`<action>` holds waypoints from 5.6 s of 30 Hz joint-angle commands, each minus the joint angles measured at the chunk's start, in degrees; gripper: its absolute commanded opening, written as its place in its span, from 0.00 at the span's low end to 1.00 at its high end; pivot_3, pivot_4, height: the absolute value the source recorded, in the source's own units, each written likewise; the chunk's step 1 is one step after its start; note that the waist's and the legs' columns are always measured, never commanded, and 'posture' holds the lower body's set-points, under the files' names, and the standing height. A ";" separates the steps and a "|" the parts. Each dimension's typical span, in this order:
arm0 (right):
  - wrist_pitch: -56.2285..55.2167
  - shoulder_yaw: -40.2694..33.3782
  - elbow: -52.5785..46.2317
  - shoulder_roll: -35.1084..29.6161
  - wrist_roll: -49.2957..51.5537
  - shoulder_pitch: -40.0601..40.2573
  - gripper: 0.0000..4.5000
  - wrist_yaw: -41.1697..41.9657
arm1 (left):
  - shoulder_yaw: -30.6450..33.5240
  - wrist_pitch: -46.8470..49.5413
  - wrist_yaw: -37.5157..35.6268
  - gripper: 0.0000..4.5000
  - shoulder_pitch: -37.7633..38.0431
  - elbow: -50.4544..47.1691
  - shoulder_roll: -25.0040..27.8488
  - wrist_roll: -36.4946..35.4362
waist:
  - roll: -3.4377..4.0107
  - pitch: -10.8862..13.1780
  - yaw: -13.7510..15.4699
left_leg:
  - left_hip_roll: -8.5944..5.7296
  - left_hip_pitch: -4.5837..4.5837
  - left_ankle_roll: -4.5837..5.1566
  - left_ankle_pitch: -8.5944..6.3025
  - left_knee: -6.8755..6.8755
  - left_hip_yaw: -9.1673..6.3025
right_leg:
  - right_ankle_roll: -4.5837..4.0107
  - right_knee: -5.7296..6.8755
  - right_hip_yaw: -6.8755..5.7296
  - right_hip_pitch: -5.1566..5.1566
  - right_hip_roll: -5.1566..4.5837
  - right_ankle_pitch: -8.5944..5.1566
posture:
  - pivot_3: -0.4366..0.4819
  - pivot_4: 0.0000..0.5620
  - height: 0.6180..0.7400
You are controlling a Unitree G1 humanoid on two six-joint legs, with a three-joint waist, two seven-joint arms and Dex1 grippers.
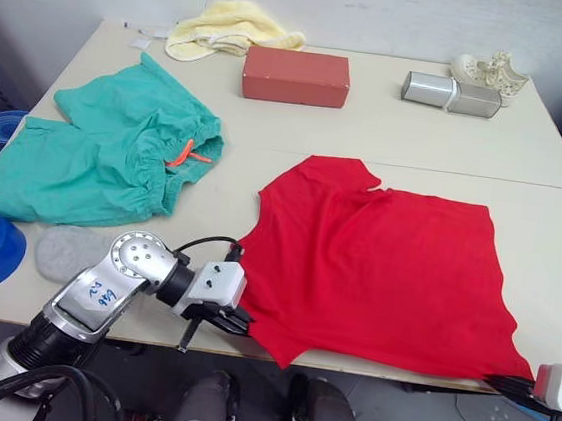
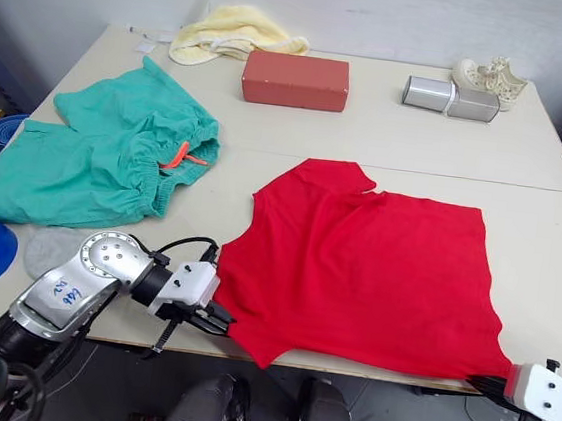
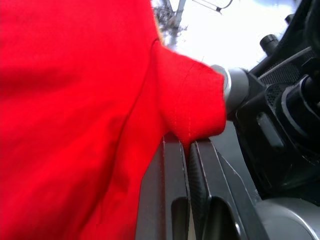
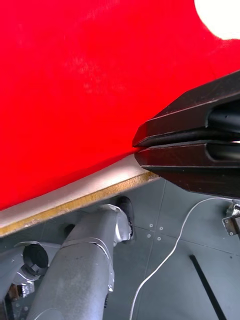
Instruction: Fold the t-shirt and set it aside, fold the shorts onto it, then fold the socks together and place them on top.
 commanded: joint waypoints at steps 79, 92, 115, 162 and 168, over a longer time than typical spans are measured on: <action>19.24 -4.76 -24.78 13.90 15.04 -0.32 1.00 -0.36 | 11.60 -2.01 18.27 0.01 -3.72 18.73 -13.80 0.03 | -0.02 0.01 0.09 | -0.04 -0.05 0.12 -0.05 0.12 0.03 | 0.09 0.09 -0.01 -0.03 -0.02 0.04 | 0.48 0.27 1.00; 21.34 -5.47 -24.96 17.81 17.43 -0.21 1.00 -6.35 | 18.43 5.15 26.90 0.42 -1.46 14.23 -14.77 -2.97 | -0.02 0.01 0.02 | -0.01 -0.04 0.05 -0.06 0.10 0.02 | 0.08 0.10 0.00 -0.05 -0.02 0.04 | 0.48 0.27 1.00; 22.05 15.13 -21.56 16.39 -2.81 -15.12 0.01 -21.59 | 1.87 -11.88 19.20 0.00 -0.21 17.81 -16.43 9.79 | 0.04 -0.07 0.08 | -0.05 -0.13 0.08 -0.07 0.15 0.06 | 0.07 0.09 -0.04 -0.10 -0.01 0.03 | 0.48 0.27 1.00; 12.41 12.60 -11.01 19.30 5.12 -11.61 0.01 -16.27 | -1.63 -18.27 18.54 0.00 -6.75 26.99 -25.85 9.41 | 0.30 -0.27 -0.01 | 0.01 0.08 0.06 -0.10 0.03 0.13 | 0.03 0.09 0.02 -0.03 0.03 0.00 | 0.48 0.27 1.00; 12.51 6.53 -7.72 18.71 6.49 -10.31 0.01 -18.96 | 2.08 -16.66 18.23 0.00 -5.69 23.82 -20.91 8.37 | 0.31 -0.27 -0.01 | 0.00 0.08 0.08 -0.11 0.04 0.11 | 0.03 0.08 0.01 0.00 -0.02 0.00 | 0.48 0.27 1.00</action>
